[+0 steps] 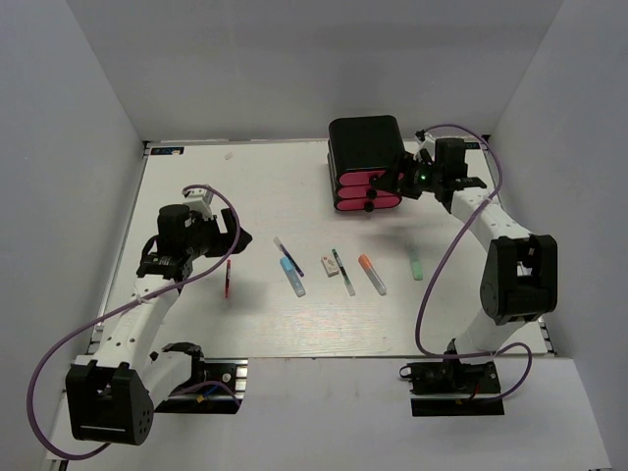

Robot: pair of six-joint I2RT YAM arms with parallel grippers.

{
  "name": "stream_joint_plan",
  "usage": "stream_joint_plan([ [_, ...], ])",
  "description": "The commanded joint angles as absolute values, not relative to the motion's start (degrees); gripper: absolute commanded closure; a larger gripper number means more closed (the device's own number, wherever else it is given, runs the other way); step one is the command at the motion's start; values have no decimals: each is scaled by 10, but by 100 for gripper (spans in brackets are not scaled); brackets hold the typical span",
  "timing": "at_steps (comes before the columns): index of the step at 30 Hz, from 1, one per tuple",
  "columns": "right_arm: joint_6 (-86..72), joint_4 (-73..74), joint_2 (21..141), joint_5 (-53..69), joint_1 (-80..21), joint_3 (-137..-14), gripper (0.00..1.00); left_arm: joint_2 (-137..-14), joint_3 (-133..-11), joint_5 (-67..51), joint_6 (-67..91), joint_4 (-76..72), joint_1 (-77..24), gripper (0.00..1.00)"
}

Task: Sort the stationery into containers
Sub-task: Open the drawer in the storage box.

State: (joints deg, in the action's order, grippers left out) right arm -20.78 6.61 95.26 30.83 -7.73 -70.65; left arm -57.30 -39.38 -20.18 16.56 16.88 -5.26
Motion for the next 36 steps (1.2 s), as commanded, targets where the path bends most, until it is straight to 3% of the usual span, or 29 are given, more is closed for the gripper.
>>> stream_joint_plan([
  [1, -263, 40, 969, 300, -83, -749, 32, -569, -418, -202, 162, 178, -51, 8],
  [12, -312, 11, 1019, 280, -93, -770, 43, -569, -418, -197, 162, 178, -51, 8],
  [17, -330, -36, 1027, 273, -94, -749, 66, -569, -418, -197, 162, 178, -51, 8],
  [22, -335, -61, 1017, 276, -92, -717, 78, -574, -413, -197, 162, 178, -51, 8],
  [32, -310, -76, 915, 291, -91, -574, 78, -606, -413, -180, 167, 183, -51, 8],
  [36, -304, -73, 885, 293, -92, -549, 73, -628, -418, -160, 172, 198, -51, 8],
])
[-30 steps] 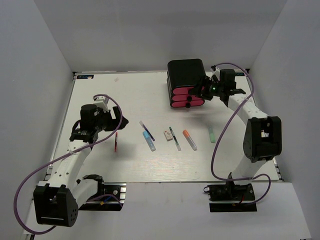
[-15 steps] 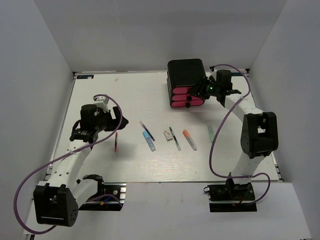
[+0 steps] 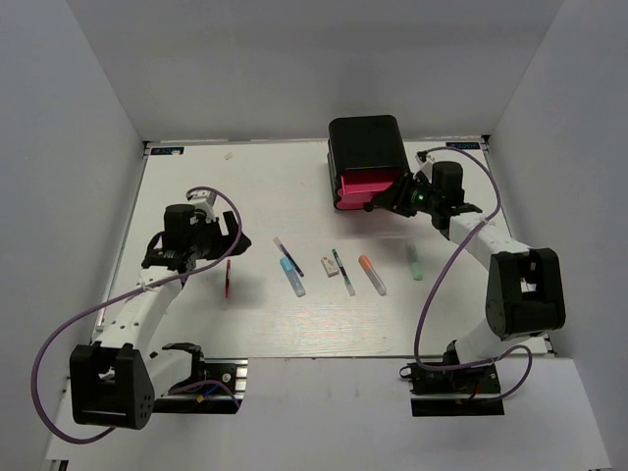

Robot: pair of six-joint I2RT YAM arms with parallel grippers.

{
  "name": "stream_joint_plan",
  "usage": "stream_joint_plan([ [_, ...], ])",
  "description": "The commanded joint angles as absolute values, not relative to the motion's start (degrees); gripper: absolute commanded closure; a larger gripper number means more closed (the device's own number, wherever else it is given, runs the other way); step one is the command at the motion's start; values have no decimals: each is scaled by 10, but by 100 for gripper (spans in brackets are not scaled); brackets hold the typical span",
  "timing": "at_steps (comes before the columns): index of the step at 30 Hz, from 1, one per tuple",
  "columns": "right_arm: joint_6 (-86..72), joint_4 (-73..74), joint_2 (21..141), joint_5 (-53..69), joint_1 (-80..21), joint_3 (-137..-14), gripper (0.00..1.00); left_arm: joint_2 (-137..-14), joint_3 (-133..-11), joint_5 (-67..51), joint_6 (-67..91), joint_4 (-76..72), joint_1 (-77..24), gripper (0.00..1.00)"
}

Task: Sort the stationery into containers
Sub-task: Open the drawer in the storage box, then pick up the stationery from the center of the board.

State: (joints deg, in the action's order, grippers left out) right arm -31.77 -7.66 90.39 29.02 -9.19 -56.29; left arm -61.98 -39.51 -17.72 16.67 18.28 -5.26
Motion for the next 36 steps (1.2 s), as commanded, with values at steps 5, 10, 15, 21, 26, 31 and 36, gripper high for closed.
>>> stream_joint_plan([
  [5, -301, -76, 879, 301, -91, -544, 35, -653, -424, -135, 172, 215, -57, 8],
  [10, -284, -83, 872, 308, -90, -551, 24, -681, -435, -100, 178, 242, -62, 10],
  [15, -265, -71, 852, 309, -90, -535, 22, -722, -440, -72, 183, 266, -62, 22],
  [21, -234, -30, 823, 306, -87, -523, 22, -800, -458, -44, 188, 294, -62, 34],
  [26, -221, -11, 800, 315, -85, -509, 22, -844, -469, -15, 193, 309, -62, 40],
  [31, -214, -1, 780, 328, -77, -496, 22, -874, -475, 5, 199, 320, -68, 50],
  [36, -200, 18, 739, 339, -66, -481, 22, -913, -487, 54, 209, 343, -88, 63],
])
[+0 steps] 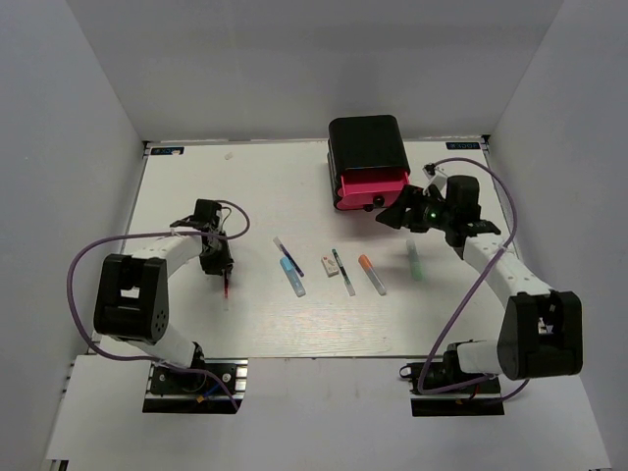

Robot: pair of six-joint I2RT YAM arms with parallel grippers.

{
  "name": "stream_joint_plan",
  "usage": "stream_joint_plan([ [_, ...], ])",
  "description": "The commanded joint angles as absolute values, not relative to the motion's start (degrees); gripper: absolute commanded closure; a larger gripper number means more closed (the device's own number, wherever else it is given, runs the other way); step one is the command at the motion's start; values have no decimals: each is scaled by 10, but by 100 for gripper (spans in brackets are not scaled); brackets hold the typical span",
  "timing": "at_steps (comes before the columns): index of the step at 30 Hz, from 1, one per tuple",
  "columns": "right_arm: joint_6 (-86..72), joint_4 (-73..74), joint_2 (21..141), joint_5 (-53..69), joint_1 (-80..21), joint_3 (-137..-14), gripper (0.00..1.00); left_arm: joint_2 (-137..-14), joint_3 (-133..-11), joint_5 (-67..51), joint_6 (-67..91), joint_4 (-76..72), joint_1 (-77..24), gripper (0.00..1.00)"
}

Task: Sort the stationery into containers
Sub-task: Pick up the stationery from the center of the board, then place the pen in the drawer.

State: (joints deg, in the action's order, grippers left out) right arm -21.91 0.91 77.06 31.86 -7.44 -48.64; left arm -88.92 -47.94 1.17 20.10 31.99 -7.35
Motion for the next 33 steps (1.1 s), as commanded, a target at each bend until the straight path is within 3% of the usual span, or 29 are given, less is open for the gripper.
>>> stream_joint_plan([
  [1, -199, 23, 734, 340, -59, -477, 22, -919, -492, 62, 209, 343, -88, 65],
  [7, -208, 8, 679, 357, -36, -439, 22, -956, -497, 126, 220, 368, -121, 70],
  [9, -211, -16, 665, 366, -27, -426, 22, -964, -504, 140, 226, 374, -134, 76],
  [13, -203, -18, 639, 384, -8, -425, 22, -957, -515, 146, 237, 379, -139, 97],
  [18, -184, -24, 613, 401, 24, -416, 21, -867, -543, 32, 243, 379, -139, 100],
  [20, -174, -20, 609, 407, 35, -417, 37, -839, -572, -18, 243, 361, -144, 100],
  [21, -170, -19, 610, 417, 38, -414, 52, -828, -583, -71, 251, 353, -144, 100],
  [22, -166, -19, 612, 421, 43, -414, 69, -812, -596, -96, 257, 345, -144, 100],
  [23, -167, -18, 612, 423, 46, -413, 99, -812, -620, -120, 264, 324, -144, 100],
  [29, -149, -13, 623, 435, 64, -416, 100, -813, -687, -248, 401, 147, -162, 100],
  [33, -147, -22, 617, 436, 72, -408, 100, -845, -703, -256, 516, -15, -188, 100],
])
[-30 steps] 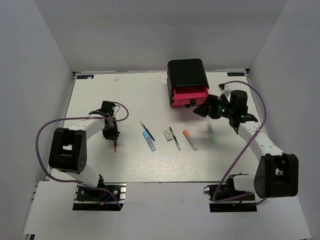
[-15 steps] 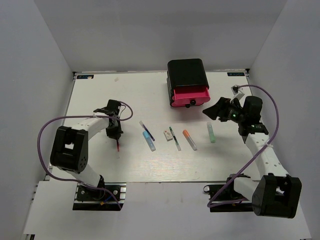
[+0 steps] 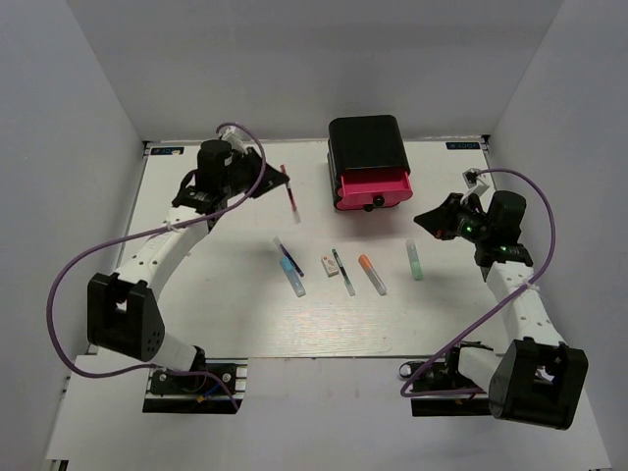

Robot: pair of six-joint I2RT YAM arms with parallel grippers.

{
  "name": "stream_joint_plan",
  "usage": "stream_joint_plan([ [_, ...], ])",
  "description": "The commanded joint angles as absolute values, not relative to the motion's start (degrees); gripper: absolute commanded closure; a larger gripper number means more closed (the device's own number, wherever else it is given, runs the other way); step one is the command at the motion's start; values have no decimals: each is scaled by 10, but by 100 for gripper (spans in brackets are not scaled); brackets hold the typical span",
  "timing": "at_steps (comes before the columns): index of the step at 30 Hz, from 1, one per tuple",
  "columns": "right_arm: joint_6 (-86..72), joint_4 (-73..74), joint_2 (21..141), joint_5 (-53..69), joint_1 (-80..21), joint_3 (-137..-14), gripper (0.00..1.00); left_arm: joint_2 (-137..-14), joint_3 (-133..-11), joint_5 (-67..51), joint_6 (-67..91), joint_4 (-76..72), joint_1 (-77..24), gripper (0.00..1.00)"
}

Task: Sort the stationery into containers
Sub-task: Place the pen in the drawer.

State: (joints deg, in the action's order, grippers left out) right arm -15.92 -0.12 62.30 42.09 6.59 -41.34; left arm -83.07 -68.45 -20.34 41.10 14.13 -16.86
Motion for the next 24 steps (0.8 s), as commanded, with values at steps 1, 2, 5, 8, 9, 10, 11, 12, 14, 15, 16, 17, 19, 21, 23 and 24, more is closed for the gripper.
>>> stream_joint_plan([
  [1, -148, -23, 616, 436, 75, -405, 100, -859, -710, -245, 552, -49, -195, 100],
  [2, -149, -25, 615, 436, 78, -405, 100, -865, -710, -224, 569, -81, -202, 100],
  [5, -149, -27, 613, 436, 82, -403, 100, -895, -710, -171, 606, -198, -234, 100],
  [8, -150, -31, 613, 440, 87, -400, 100, -927, -715, -107, 619, -280, -278, 100],
  [9, -152, -33, 613, 440, 88, -400, 100, -935, -715, -90, 619, -300, -288, 100],
  [10, -152, -33, 611, 442, 91, -399, 100, -945, -715, -55, 619, -335, -298, 100],
  [11, -152, -33, 612, 443, 92, -398, 100, -954, -722, -37, 619, -347, -308, 100],
  [12, -154, -35, 611, 444, 94, -399, 100, -975, -729, -20, 619, -358, -326, 100],
  [14, -156, -37, 610, 446, 98, -397, 100, -1001, -729, 25, 612, -415, -344, 100],
  [15, -157, -38, 607, 446, 99, -397, 100, -1013, -736, 39, 606, -436, -351, 100],
  [16, -157, -40, 607, 447, 101, -396, 100, -1039, -746, 60, 606, -465, -365, 100],
  [17, -158, -41, 606, 447, 105, -395, 100, -1052, -755, 72, 593, -470, -372, 100],
  [19, -158, -42, 604, 450, 109, -395, 100, -1074, -792, 104, 573, -454, -390, 100],
  [21, -161, -43, 602, 453, 115, -393, 100, -1106, -825, 122, 546, -448, -401, 100],
  [23, -166, -47, 601, 460, 119, -392, 100, -1121, -839, 148, 527, -443, -415, 100],
  [24, -165, -48, 602, 461, 120, -390, 100, -1129, -852, 156, 513, -443, -415, 100],
])
